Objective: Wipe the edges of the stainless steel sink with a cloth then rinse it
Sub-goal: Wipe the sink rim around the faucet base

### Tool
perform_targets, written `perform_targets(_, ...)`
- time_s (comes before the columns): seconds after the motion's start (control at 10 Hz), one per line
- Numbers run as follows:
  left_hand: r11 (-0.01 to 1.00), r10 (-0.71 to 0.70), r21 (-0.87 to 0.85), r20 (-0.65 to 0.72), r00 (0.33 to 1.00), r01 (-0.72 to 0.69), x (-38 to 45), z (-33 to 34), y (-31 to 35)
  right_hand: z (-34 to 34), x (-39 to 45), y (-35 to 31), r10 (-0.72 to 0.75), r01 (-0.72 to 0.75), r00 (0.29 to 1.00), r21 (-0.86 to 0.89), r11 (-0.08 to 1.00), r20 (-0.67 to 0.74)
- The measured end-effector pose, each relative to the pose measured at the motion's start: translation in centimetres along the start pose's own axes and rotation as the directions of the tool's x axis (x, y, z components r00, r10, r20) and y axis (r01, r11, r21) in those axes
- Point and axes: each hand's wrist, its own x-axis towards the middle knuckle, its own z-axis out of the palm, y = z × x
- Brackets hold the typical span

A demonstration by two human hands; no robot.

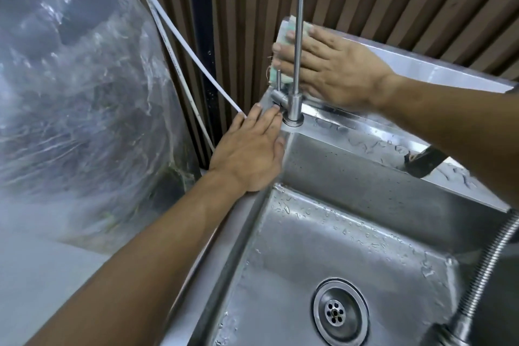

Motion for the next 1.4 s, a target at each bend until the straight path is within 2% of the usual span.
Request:
perform_targets(0.1, 1.0, -0.008, 0.0, -0.008, 1.0, 0.008, 0.0, -0.1, 0.1, 0.4, -3.9, -0.1, 0.045, -0.046, 0.999, 0.065, 0.997, 0.019)
perform_targets(0.2, 1.0, -0.008, -0.003, -0.018, 1.0, 0.008, -0.1, -0.2, 0.0, 0.5, -3.8, -0.3, 0.092, -0.09, 0.995, 0.061, 0.994, -0.031)
perform_targets(0.3, 1.0, -0.012, 0.006, -0.039, 0.999, 0.012, 0.0, 0.2, 0.2, -0.4, 1.1, -1.8, 0.22, -0.208, 0.972, 0.131, 0.969, -0.086)
perform_targets(0.4, 1.0, -0.024, -0.012, -0.058, 0.998, 0.023, -0.1, 0.3, 0.0, 0.0, 3.3, -2.9, 0.26, -0.241, 0.959, 0.163, 0.957, -0.111)
perform_targets(0.5, 1.0, -0.005, -0.029, -0.039, 0.999, 0.004, -0.2, 0.1, -0.1, 0.6, 0.0, -2.5, 0.276, -0.259, 0.958, 0.18, 0.949, -0.078)
perform_targets(0.6, 1.0, -0.009, -0.006, -0.051, 0.999, 0.009, -0.2, 0.1, -0.2, 0.5, -2.1, -2.4, 0.335, -0.314, 0.939, 0.195, 0.929, -0.084)
perform_targets(0.7, 1.0, -0.015, 0.01, -0.049, 0.999, 0.016, -0.1, 0.2, -0.1, 0.0, 0.8, -2.4, 0.474, -0.454, 0.876, 0.179, 0.873, -0.086)
perform_targets(0.8, 1.0, -0.016, 0.004, -0.049, 0.999, 0.016, 0.0, 0.3, -0.1, -0.7, 4.2, -2.6, 0.494, -0.472, 0.862, 0.177, 0.864, -0.111)
perform_targets(0.9, 1.0, -0.013, 0.007, -0.036, 0.999, 0.014, -0.1, 0.2, -0.1, 0.2, 3.9, -2.0, 0.22, -0.208, 0.964, 0.093, 0.974, -0.149)
perform_targets(1.0, 1.0, -0.007, 0.013, -0.024, 1.0, 0.007, -0.2, 0.1, -0.1, 1.9, 0.0, -1.3, -0.032, 0.028, 0.995, -0.037, 0.999, -0.096)
perform_targets(1.1, 1.0, -0.008, 0.017, -0.029, 1.0, 0.009, -0.3, 0.0, 0.0, 2.8, -2.8, -0.6, -0.093, 0.086, 0.994, -0.1, 0.991, -0.065)
perform_targets(1.3, 1.0, -0.008, 0.024, -0.026, 1.0, 0.009, -0.3, 0.1, 0.1, 0.3, 2.7, -1.2, 0.046, -0.049, 0.998, -0.071, 0.996, -0.048)
perform_targets(1.4, 0.999, -0.008, 0.031, -0.017, 1.0, 0.009, -0.4, 0.0, 0.0, 0.2, 0.8, -1.4, 0.158, -0.157, 0.987, 0.024, 0.987, -0.033)
